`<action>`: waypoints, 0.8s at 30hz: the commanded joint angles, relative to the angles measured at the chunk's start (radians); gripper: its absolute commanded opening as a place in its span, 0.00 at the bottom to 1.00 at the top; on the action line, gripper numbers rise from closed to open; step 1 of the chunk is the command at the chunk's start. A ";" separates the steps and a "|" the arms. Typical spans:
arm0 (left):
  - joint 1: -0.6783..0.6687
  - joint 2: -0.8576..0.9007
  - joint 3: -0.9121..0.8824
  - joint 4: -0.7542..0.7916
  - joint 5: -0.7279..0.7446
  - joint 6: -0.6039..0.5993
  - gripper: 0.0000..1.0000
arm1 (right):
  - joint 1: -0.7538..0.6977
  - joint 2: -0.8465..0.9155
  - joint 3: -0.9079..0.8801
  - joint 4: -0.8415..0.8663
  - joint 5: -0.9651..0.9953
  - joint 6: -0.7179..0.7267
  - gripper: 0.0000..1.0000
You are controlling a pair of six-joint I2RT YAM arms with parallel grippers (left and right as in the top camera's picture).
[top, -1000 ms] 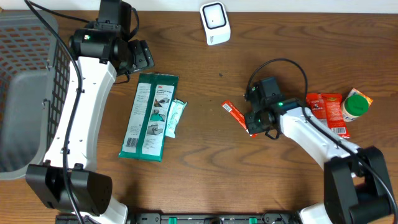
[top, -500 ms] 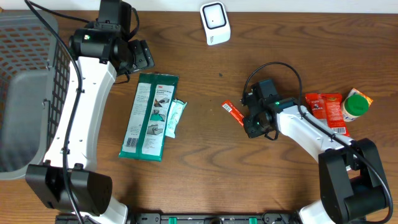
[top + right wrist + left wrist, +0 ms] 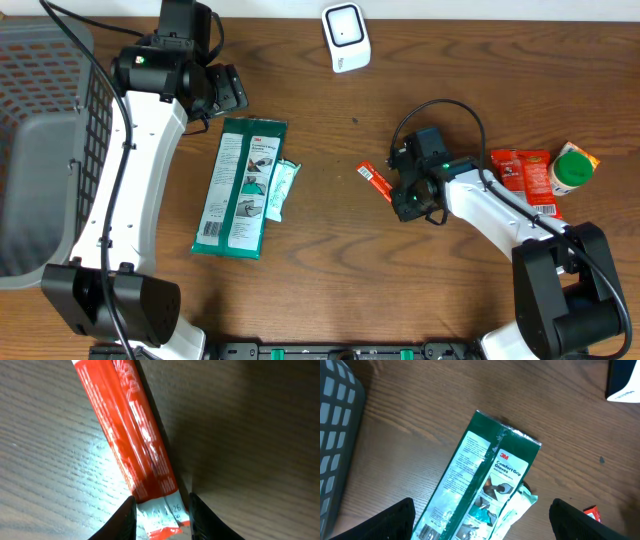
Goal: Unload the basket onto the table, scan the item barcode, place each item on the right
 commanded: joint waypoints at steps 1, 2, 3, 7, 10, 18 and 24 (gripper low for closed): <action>0.003 -0.010 0.004 -0.002 -0.013 0.013 0.86 | -0.007 -0.029 0.027 -0.021 -0.008 -0.012 0.29; 0.003 -0.010 0.004 -0.002 -0.013 0.013 0.86 | -0.007 -0.045 0.027 -0.025 -0.008 -0.012 0.31; 0.003 -0.010 0.004 -0.002 -0.013 0.013 0.86 | -0.007 -0.054 0.027 -0.026 -0.008 -0.013 0.31; 0.003 -0.010 0.004 -0.002 -0.013 0.013 0.86 | -0.007 -0.062 0.026 -0.041 -0.008 -0.042 0.52; 0.003 -0.010 0.004 -0.003 -0.013 0.013 0.86 | -0.008 -0.056 0.023 -0.047 -0.008 -0.068 0.45; 0.003 -0.010 0.004 -0.002 -0.013 0.013 0.86 | -0.008 -0.025 0.019 -0.026 -0.008 -0.076 0.29; 0.003 -0.010 0.004 -0.002 -0.013 0.013 0.86 | -0.008 -0.025 0.016 -0.016 -0.008 -0.081 0.26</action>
